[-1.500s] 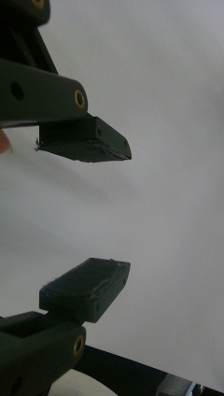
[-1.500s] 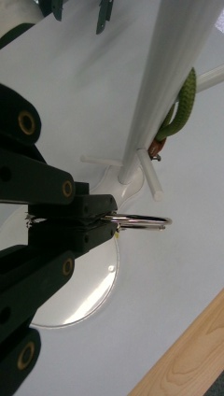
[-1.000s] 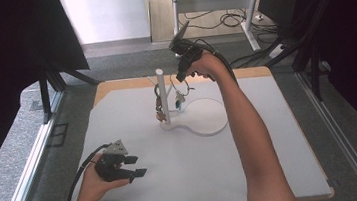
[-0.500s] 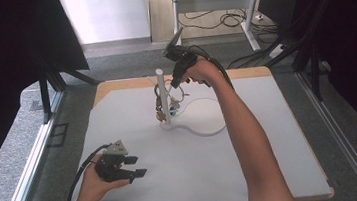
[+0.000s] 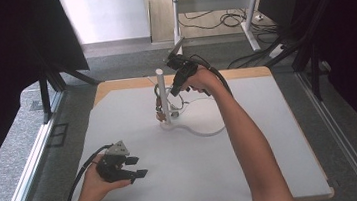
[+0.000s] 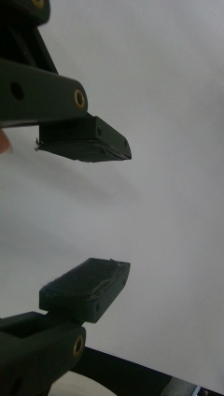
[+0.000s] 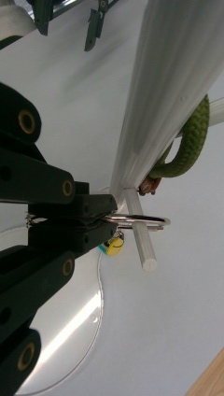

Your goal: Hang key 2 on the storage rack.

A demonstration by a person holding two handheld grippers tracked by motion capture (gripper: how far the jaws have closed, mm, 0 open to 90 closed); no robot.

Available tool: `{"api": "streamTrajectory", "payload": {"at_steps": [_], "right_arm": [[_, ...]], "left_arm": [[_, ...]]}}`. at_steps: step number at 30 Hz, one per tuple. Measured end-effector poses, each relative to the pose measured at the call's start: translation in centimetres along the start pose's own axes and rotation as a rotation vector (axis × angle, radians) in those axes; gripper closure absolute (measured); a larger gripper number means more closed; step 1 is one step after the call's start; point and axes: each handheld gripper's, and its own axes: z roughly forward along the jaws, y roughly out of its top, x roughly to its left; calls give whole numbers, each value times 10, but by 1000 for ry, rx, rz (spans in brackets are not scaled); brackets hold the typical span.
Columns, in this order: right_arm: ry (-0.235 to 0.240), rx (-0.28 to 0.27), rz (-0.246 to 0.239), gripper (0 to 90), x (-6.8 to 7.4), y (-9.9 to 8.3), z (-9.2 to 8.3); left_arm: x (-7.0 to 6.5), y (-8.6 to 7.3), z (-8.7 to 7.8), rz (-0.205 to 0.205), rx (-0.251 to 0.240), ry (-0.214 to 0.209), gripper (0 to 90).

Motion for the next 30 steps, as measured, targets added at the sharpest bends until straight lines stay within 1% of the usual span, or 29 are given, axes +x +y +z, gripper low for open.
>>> {"api": "streamTrajectory", "payload": {"at_steps": [5, 6, 12, 13, 15, 16, 17, 18, 19, 20, 22, 24, 25, 26, 28, 30], "right_arm": [[2, 5, -6, 866, 1, -2, 4], [4, 5, 1, 865, 1, -2, 6], [17, 2, 4, 862, 1, -3, 11], [23, -2, 3, 845, 0, -3, 12], [23, -1, -2, 841, 0, -3, 13], [27, 4, 5, 836, 0, -3, 13], [31, 7, 5, 807, 0, -4, 14], [31, 7, 5, 807, 0, -4, 14], [32, 5, 1, 774, -1, -5, 15], [33, 1, 14, 754, -1, -5, 15], [36, -4, 17, 745, -1, -5, 14], [32, -12, 26, 716, -1, -6, 13], [29, -17, 25, 710, -1, -7, 12], [31, -24, 21, 681, -2, -8, 9], [28, -28, 15, 667, -2, -9, 8], [21, -43, 18, 635, -2, -12, 4]], "left_arm": [[0, 0, -1, 5, 2, 0, 404], [0, 0, 0, 2, 0, 1, 404], [0, 0, 0, 6, 5, 3, 404], [0, 0, 0, 7, 6, 3, 403], [0, 0, 0, 7, 5, 3, 404], [0, 0, 0, 7, 5, 3, 404], [0, 0, 0, 7, 6, 3, 404], [0, 0, 0, 7, 6, 3, 404], [0, 0, 0, 7, 7, 3, 403], [0, 0, 0, 7, 8, 2, 402], [0, -1, 1, 7, 9, 0, 402], [0, -1, 1, 8, 10, 2, 399], [0, 0, 1, 8, 11, 3, 398], [0, -1, 1, 9, 10, 2, 397], [0, -1, 1, 8, 8, 3, 397], [-1, -1, 1, 3, 9, 5, 397]]}}
